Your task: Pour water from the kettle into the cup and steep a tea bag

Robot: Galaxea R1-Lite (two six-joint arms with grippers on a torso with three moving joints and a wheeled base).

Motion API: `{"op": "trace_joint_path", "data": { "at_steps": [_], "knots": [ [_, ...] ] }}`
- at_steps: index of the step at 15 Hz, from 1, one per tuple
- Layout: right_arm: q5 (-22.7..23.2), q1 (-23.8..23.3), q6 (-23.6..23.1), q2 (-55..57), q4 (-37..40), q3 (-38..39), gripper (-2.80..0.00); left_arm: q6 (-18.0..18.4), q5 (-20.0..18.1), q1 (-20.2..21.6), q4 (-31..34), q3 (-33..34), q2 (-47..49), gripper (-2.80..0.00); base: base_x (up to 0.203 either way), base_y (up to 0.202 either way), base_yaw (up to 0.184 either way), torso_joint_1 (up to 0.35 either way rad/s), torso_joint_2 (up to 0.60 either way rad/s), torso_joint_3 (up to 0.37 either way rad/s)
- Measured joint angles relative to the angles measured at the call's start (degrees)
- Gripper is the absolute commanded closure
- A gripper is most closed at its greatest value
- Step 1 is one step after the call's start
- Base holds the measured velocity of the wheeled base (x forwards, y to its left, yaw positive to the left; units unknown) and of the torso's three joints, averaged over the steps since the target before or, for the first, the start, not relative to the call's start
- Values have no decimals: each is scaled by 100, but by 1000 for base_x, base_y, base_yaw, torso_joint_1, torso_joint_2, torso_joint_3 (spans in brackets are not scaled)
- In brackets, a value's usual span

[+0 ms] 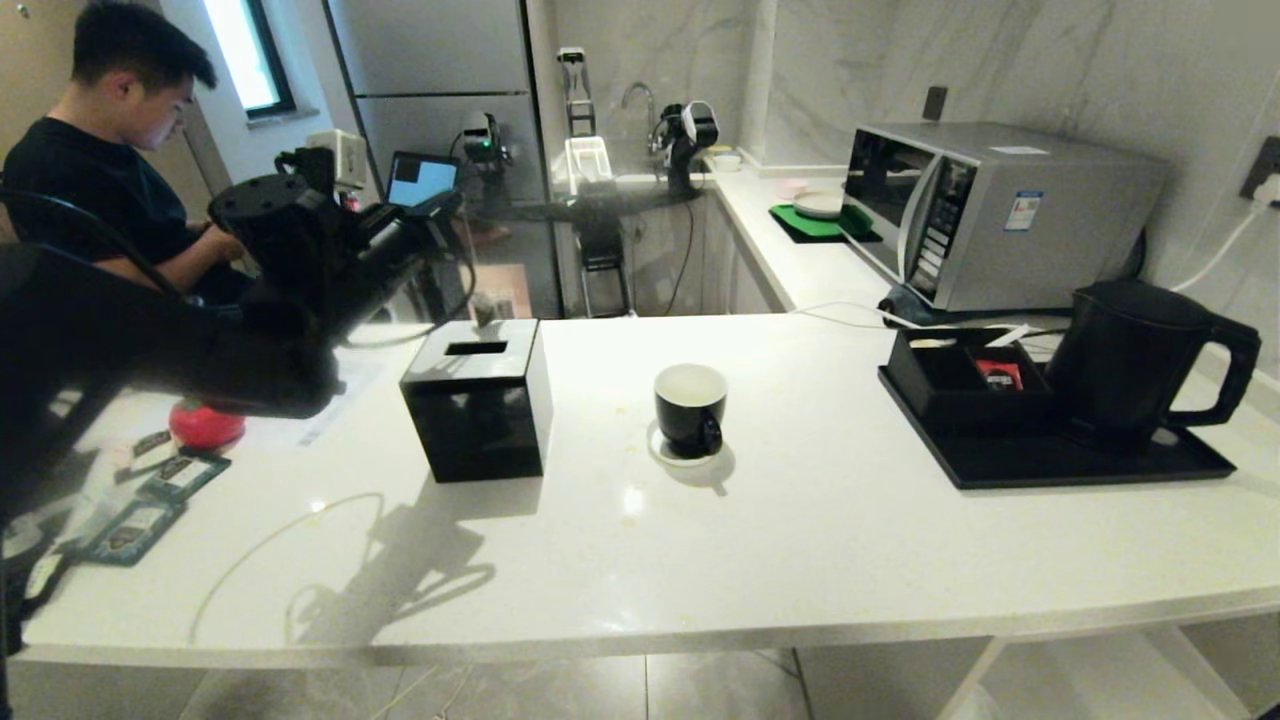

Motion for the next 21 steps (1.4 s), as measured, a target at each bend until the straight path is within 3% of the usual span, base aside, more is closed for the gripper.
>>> {"op": "trace_joint_path", "data": {
  "at_steps": [8, 21],
  "knots": [
    [0, 0, -1, 0, 0, 0, 0, 8, 19, -23, 129, 64, -202, 0, 0, 0, 0, 0, 0, 0],
    [0, 0, -1, 0, 0, 0, 0, 25, 46, -20, -116, 1148, -595, 0, 0, 0, 0, 0, 0, 0]
  ]
}}
